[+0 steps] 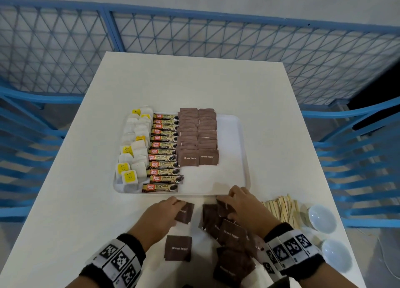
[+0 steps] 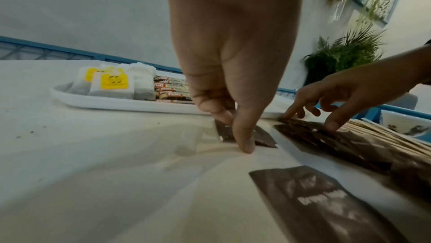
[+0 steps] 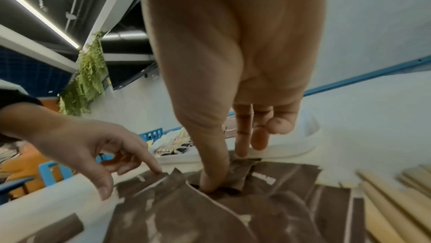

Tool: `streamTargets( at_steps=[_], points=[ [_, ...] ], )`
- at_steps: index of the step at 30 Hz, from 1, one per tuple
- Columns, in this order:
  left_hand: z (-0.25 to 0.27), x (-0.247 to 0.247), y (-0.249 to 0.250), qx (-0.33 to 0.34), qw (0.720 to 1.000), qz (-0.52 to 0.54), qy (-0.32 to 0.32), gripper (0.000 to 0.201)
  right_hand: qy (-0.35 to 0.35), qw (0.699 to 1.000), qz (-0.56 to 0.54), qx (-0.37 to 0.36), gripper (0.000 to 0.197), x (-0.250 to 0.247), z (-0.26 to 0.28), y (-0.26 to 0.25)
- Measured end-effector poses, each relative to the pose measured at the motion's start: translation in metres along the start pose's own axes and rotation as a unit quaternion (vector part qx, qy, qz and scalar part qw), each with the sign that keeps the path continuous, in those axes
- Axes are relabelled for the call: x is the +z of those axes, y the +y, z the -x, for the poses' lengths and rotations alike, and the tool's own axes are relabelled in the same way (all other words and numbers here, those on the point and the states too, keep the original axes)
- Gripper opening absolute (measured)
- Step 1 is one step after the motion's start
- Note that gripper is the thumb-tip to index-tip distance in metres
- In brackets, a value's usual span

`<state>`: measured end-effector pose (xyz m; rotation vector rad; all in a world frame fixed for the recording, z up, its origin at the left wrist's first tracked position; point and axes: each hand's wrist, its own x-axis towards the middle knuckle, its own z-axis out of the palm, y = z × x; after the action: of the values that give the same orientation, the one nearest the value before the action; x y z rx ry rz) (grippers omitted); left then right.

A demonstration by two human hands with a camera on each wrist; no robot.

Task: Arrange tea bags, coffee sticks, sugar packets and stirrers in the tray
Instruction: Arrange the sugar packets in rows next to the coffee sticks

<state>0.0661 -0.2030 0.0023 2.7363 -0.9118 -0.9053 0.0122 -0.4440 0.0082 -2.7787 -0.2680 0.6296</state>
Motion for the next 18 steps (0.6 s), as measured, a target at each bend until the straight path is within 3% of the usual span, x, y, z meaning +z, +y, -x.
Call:
streamTargets(
  at_steps=[6, 11, 14, 18],
  points=[
    [-0.002, 0.003, 0.007, -0.001, 0.998, -0.041, 0.039, 0.041, 0.012, 0.999, 0.037, -0.035, 0.044, 0.004, -0.005, 0.0],
    [0.005, 0.009, 0.012, -0.012, 0.998, -0.002, 0.065, 0.036, 0.032, 0.997, 0.023, -0.068, 0.033, 0.007, -0.008, 0.0],
    [0.014, 0.01, 0.01, -0.023, 0.989, 0.085, 0.122, 0.033, 0.073, 0.996, -0.032, -0.05, 0.028, 0.002, -0.007, 0.003],
    [0.028, 0.015, 0.011, -0.031, 0.967, 0.179, 0.181, 0.027, 0.11, 0.975, -0.193, -0.013, 0.022, -0.013, 0.005, 0.004]
  ],
)
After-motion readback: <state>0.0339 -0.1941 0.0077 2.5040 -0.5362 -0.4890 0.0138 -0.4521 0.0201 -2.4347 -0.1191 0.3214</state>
